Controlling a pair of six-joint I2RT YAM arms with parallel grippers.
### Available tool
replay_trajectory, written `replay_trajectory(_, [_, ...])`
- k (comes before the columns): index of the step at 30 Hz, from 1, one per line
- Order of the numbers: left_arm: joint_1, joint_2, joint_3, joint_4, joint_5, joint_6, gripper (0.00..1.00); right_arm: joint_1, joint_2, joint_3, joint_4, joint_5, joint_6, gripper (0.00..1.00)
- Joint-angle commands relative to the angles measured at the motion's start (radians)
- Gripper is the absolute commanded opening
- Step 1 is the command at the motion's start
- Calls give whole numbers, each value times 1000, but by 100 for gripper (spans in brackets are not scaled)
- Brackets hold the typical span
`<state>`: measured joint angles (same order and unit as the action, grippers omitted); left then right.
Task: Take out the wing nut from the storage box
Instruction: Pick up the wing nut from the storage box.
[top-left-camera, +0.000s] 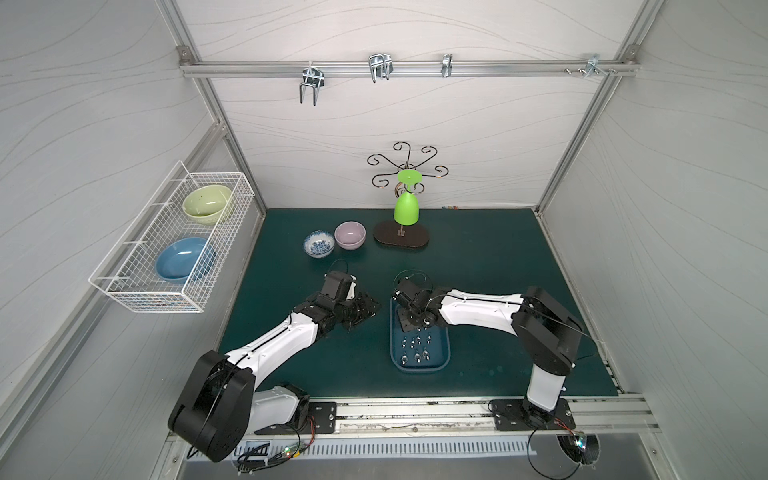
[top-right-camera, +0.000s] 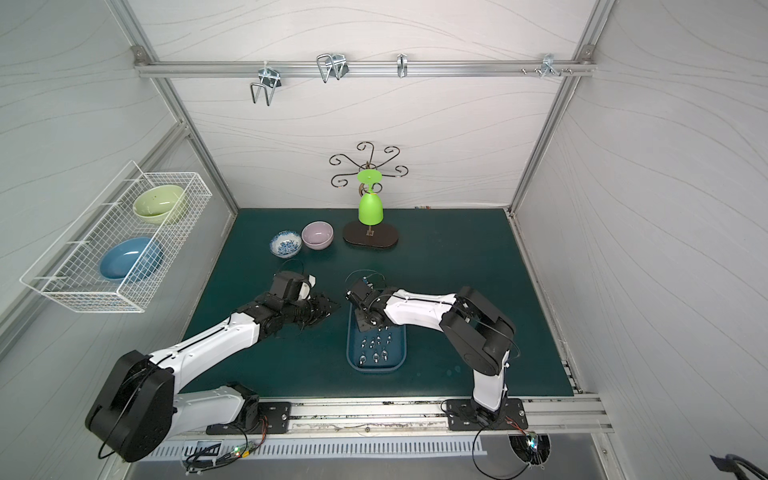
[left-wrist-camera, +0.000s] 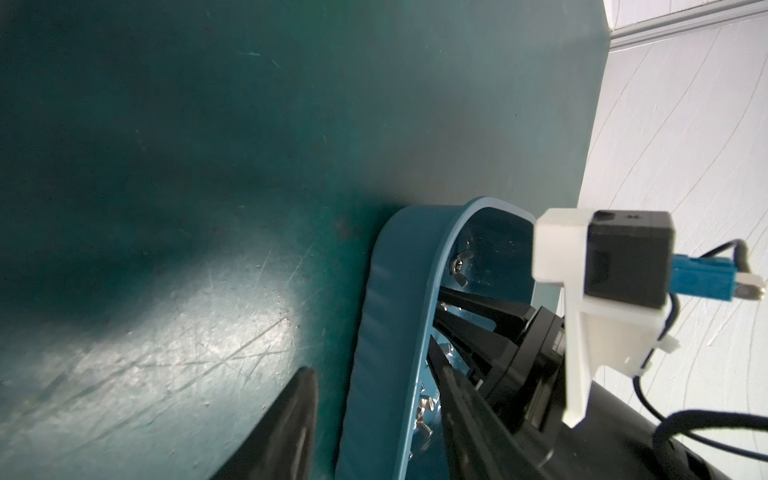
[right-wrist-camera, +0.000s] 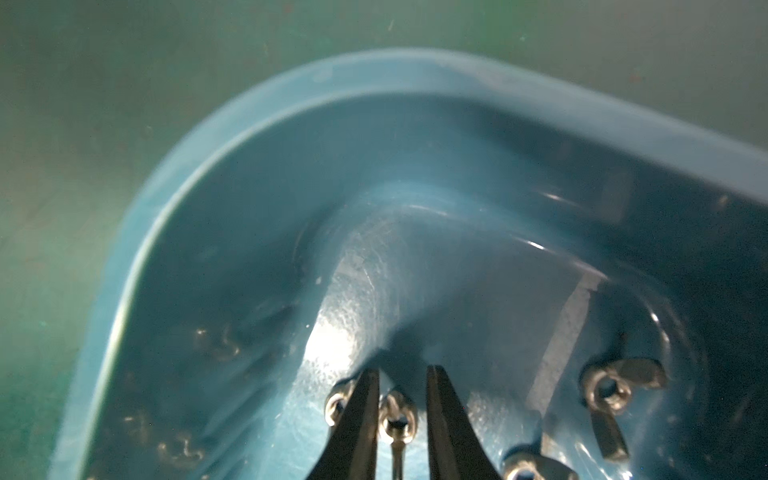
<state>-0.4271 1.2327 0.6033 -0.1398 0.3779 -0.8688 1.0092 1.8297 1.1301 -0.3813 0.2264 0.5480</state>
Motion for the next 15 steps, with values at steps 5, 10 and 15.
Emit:
replay_trajectory(5, [4,10,0,39,10,10,51,-11,31,-4,16,-3,-13,21])
replay_trajectory(10, [4,8,0,37,11,10,51,-12,35,0,14,-4,-13,16])
replay_trajectory(15, [4,12,5,37,15,13,51,-12,13,-3,10,-4,-18,10])
